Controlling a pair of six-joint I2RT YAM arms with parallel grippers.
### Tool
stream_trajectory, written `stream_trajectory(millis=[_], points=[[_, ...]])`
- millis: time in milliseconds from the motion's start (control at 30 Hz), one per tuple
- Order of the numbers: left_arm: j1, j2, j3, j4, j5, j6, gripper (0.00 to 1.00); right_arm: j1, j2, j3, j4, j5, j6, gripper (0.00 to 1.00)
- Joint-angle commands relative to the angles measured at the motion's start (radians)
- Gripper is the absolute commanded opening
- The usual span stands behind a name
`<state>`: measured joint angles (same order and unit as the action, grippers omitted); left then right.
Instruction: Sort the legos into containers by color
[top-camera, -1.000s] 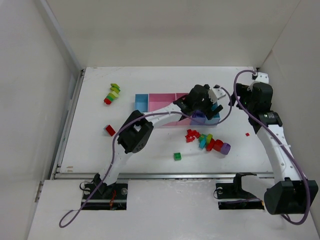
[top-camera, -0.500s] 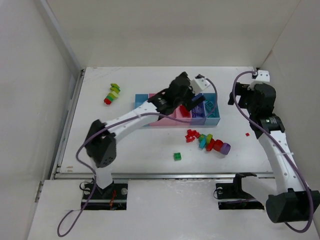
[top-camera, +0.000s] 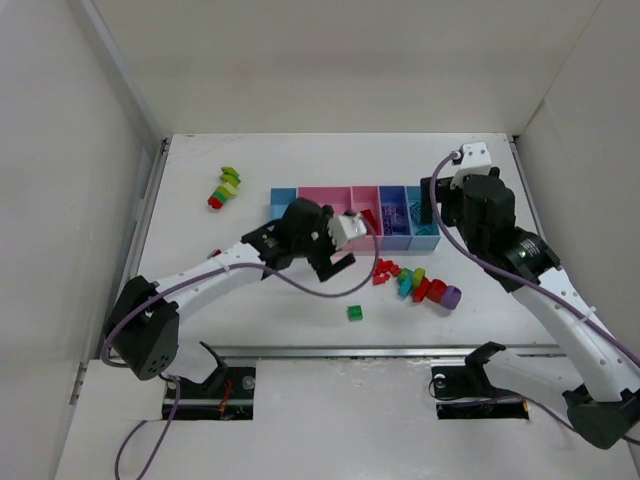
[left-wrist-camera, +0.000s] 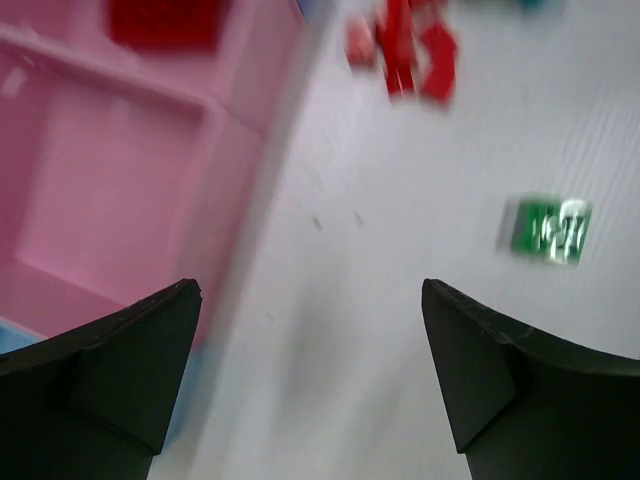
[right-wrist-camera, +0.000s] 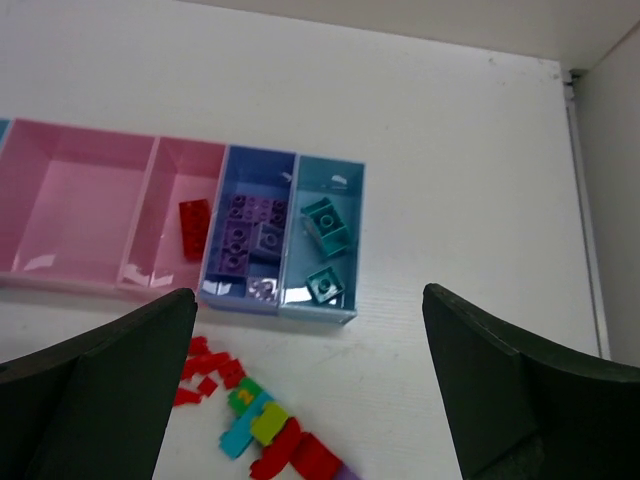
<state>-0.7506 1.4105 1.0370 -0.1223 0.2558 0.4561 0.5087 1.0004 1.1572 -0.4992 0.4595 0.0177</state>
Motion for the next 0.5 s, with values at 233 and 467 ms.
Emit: stream_trajectory(millis=[233,467], points=[[-0.009,-0.116,-0.238,-0.098,0.276,0.568,0.96,0.111,-0.013,0.036,-0.2,-0.064,0.225,1.0],[-0.05,-0.018,-0.189,-0.261,0.43,0.965,1.0,0.111,-0.031,-0.05,-0.121,-0.122,0.234,1.0]])
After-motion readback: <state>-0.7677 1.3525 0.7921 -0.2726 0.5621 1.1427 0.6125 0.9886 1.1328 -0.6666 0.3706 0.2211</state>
